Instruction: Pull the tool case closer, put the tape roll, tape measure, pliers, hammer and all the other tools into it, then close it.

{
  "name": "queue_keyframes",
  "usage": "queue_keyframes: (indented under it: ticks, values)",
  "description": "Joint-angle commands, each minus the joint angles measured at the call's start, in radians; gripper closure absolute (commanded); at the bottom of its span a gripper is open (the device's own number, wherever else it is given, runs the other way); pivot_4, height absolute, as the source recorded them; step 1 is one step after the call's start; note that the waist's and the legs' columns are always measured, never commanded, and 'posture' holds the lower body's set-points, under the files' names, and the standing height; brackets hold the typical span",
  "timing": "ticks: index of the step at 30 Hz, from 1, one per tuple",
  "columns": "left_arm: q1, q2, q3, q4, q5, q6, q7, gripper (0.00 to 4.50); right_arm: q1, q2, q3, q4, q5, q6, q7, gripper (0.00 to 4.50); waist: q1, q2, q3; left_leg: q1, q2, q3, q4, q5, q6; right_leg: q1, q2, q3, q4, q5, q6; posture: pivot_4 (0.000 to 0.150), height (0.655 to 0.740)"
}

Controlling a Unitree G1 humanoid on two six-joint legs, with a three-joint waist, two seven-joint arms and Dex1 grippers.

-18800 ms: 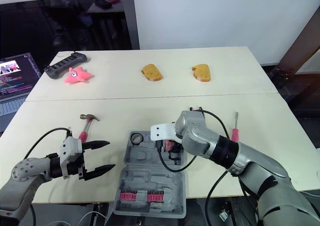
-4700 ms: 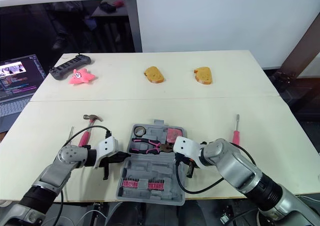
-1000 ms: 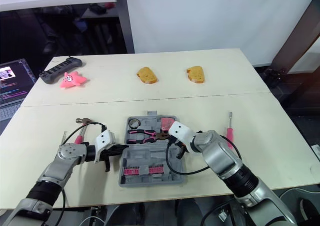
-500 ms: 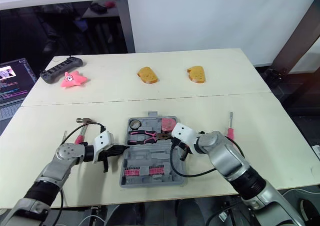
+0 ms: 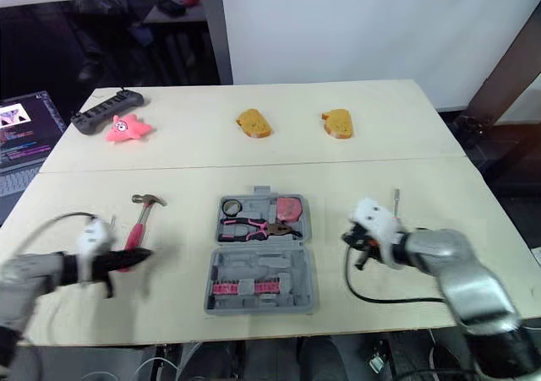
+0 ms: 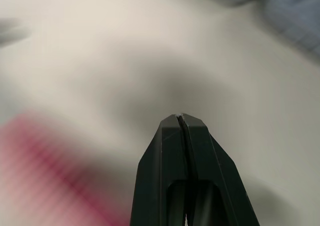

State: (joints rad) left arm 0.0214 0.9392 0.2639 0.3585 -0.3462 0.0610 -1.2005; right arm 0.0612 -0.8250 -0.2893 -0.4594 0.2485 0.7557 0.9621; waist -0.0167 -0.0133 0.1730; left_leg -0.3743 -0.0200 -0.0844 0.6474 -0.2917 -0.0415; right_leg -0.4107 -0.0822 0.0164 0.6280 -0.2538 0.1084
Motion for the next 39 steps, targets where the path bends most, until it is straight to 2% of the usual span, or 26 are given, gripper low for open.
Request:
queue_keyframes:
  ticks: [1,2,3,5,6,7,12,15,21,25,28,31,32,34,35,39]
  values:
    - [0.062,0.068,0.136,0.076,-0.026,-0.025,-0.027,4.5,0.1,0.008,-0.29,-0.065,0.176,-0.052,0.13,2.67,0.003,0.002,0.001,0.001,0.0,0.0,0.0,0.0,0.0,0.001,0.0,0.0,-0.001,0.0,0.0,0.15,0.74]
    - [0.077,0.078,0.157,0.102,-0.023,-0.038,-0.025,4.5,0.114,0.016,-0.343,-0.065,0.217,-0.046,0.139,2.17,0.003,0.003,0.002,0.002,0.0,0.001,0.0,0.0,0.0,0.002,0.0,0.0,-0.001,-0.002,-0.003,0.15,0.74]
    - [0.085,0.082,0.172,0.124,-0.024,-0.043,-0.028,4.24,0.125,0.017,-0.373,-0.064,0.238,-0.048,0.14,1.72,0.003,0.004,0.002,0.002,0.001,0.001,0.0,0.0,0.0,0.002,-0.001,0.0,-0.001,-0.002,-0.003,0.15,0.74]
    - [0.098,0.094,0.199,0.168,-0.022,-0.049,-0.029,3.58,0.159,0.016,-0.419,-0.055,0.257,-0.061,0.145,0.68,0.003,0.003,0.002,0.003,0.001,0.002,0.001,0.0,0.0,0.002,0.0,0.0,-0.001,-0.002,-0.003,0.15,0.74]
    - [0.104,0.104,0.213,0.197,-0.014,-0.06,-0.021,3.09,0.189,0.014,-0.435,-0.049,0.252,-0.071,0.147,0.19,0.003,0.003,0.002,0.003,0.001,0.002,0.001,0.0,0.0,0.002,0.0,0.0,0.0,-0.002,-0.003,0.15,0.74]
    - [0.111,0.114,0.225,0.221,-0.009,-0.068,-0.014,2.64,0.215,0.012,-0.446,-0.046,0.246,-0.083,0.147,0.0,0.003,0.002,0.002,0.002,0.002,0.001,0.001,0.0,0.0,0.002,0.0,0.0,0.0,-0.002,-0.003,0.15,0.74]
    - [0.133,0.144,0.261,0.326,0.006,-0.13,-0.009,0.06,0.348,-0.034,-0.438,-0.029,0.128,-0.161,0.122,0.0,0.004,0.002,0.002,0.001,0.001,0.002,0.0,0.0,0.0,0.001,0.0,0.0,0.0,-0.002,-0.003,0.15,0.74]
    - [0.138,0.151,0.276,0.353,0.004,-0.148,-0.013,0.02,0.408,-0.026,-0.47,-0.007,0.123,-0.184,0.118,0.0,0.006,0.001,0.002,0.002,0.001,0.002,0.0,0.0,0.0,0.002,-0.001,0.0,-0.001,-0.002,-0.003,0.15,0.74]
    - [0.145,0.141,0.277,0.334,-0.001,-0.15,-0.014,0.02,0.418,-0.026,-0.477,0.006,0.138,-0.203,0.104,0.0,0.003,0.001,0.002,0.002,0.002,0.002,0.0,0.0,0.0,0.001,0.0,0.0,0.0,-0.002,-0.003,0.15,0.74]
    - [0.159,0.074,0.264,0.218,-0.011,-0.102,0.053,0.02,0.4,-0.025,-0.452,-0.001,0.133,-0.193,0.068,0.0,0.005,0.001,0.002,0.002,0.002,0.002,0.0,0.0,0.0,0.001,-0.001,0.001,0.0,-0.002,-0.003,0.15,0.74]
    - [0.176,-0.002,0.271,0.105,-0.009,-0.05,0.166,0.02,0.356,-0.001,-0.406,-0.087,0.175,-0.121,-0.003,0.0,0.004,0.001,0.002,0.002,0.003,0.002,0.0,0.0,0.0,0.002,-0.003,0.001,0.0,-0.002,-0.003,0.15,0.74]
    - [0.175,-0.108,0.284,-0.077,-0.044,0.1,0.331,0.02,0.252,0.032,-0.34,-0.178,0.274,-0.029,-0.082,0.0,0.003,0.001,0.002,0.002,0.005,0.0,0.0,0.0,0.0,0.001,-0.001,0.001,0.0,-0.001,-0.002,0.15,0.74]
    - [0.161,-0.177,0.292,-0.206,-0.068,0.242,0.481,0.02,0.184,0.072,-0.29,-0.22,0.336,0.006,-0.128,0.0,0.004,0.001,0.002,0.002,0.005,0.0,0.001,0.0,0.0,0.001,-0.001,0.002,0.001,0.0,-0.001,0.15,0.74]
    - [0.142,-0.276,0.288,-0.407,-0.117,0.486,0.68,0.02,0.077,0.133,-0.176,-0.293,0.419,0.053,-0.196,0.0,0.005,0.0,0.002,0.002,0.006,-0.001,0.002,0.0,0.0,0.002,-0.001,0.002,0.001,0.0,0.0,0.15,0.74]
    - [0.149,-0.29,0.272,-0.484,-0.125,0.588,0.722,0.02,0.034,0.151,-0.113,-0.322,0.435,0.068,-0.218,0.0,0.005,-0.001,0.002,0.002,0.005,-0.001,0.002,0.0,0.0,0.002,-0.001,0.002,0.001,0.0,0.0,0.15,0.74]
    - [0.132,-0.317,0.255,-0.623,-0.157,0.789,0.806,0.02,-0.088,0.156,0.09,-0.341,0.421,0.067,-0.234,0.0,0.005,-0.003,0.002,0.001,0.001,-0.002,0.002,0.0,0.0,0.001,0.001,0.0,0.002,0.0,0.0,0.15,0.74]
